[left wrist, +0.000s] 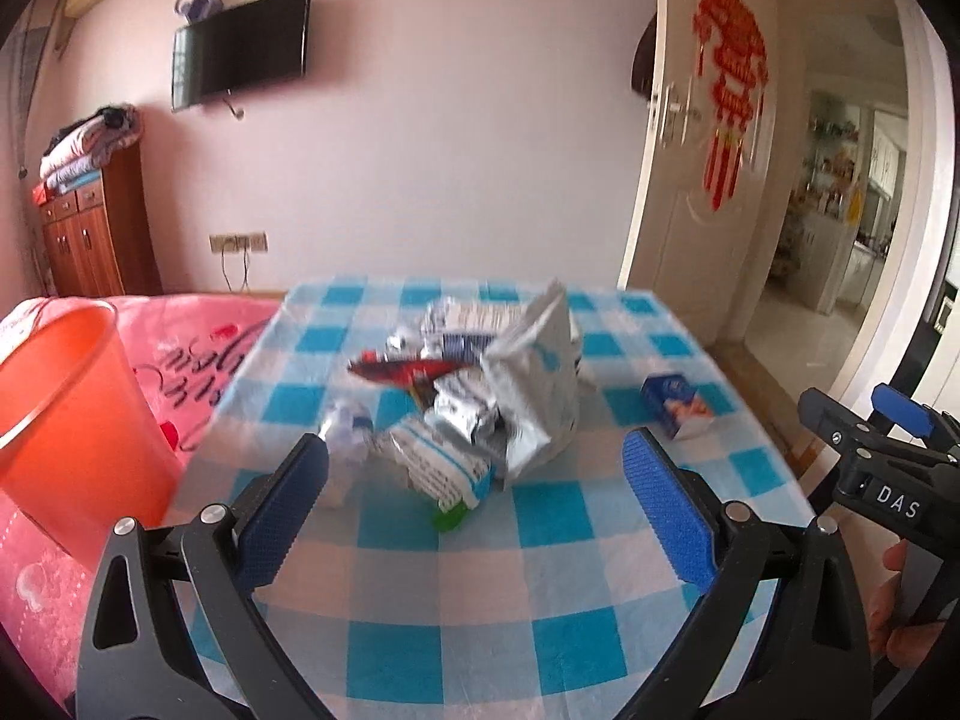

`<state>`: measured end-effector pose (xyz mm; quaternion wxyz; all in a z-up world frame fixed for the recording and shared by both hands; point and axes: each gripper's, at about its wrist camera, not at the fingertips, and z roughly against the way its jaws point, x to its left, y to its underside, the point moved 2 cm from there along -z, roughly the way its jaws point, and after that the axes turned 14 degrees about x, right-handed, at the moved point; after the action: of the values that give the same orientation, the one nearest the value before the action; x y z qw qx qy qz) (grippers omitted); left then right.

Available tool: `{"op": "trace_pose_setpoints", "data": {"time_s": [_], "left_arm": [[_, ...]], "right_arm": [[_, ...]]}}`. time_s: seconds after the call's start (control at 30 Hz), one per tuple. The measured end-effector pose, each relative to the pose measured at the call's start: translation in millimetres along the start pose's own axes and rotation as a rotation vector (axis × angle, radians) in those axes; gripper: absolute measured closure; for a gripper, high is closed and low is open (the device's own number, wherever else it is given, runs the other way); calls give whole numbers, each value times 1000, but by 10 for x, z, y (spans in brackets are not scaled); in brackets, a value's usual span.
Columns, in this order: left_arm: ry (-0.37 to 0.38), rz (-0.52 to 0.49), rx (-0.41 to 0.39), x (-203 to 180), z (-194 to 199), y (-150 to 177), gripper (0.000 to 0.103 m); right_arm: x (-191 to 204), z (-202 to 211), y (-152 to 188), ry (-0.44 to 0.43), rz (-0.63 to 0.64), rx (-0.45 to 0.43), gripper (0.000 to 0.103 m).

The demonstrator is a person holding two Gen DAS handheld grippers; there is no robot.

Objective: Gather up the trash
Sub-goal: 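Move both tools toward the trash pile on the checked tablecloth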

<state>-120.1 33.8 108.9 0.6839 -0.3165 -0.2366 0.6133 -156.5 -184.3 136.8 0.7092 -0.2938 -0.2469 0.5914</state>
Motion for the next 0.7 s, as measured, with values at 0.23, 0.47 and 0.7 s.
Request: {"op": "trace_pose_setpoints", "data": {"time_s": [0.23, 0.47, 0.7], "left_arm": [[11, -11, -64, 71, 294, -31, 4], [4, 4, -108, 138, 523, -54, 4], [7, 14, -114, 200, 606, -109, 4]], "right_arm": [[17, 417, -34, 22, -20, -95, 4], [26, 652, -63, 24, -35, -145, 4], [34, 744, -62, 31, -30, -169, 4]]}}
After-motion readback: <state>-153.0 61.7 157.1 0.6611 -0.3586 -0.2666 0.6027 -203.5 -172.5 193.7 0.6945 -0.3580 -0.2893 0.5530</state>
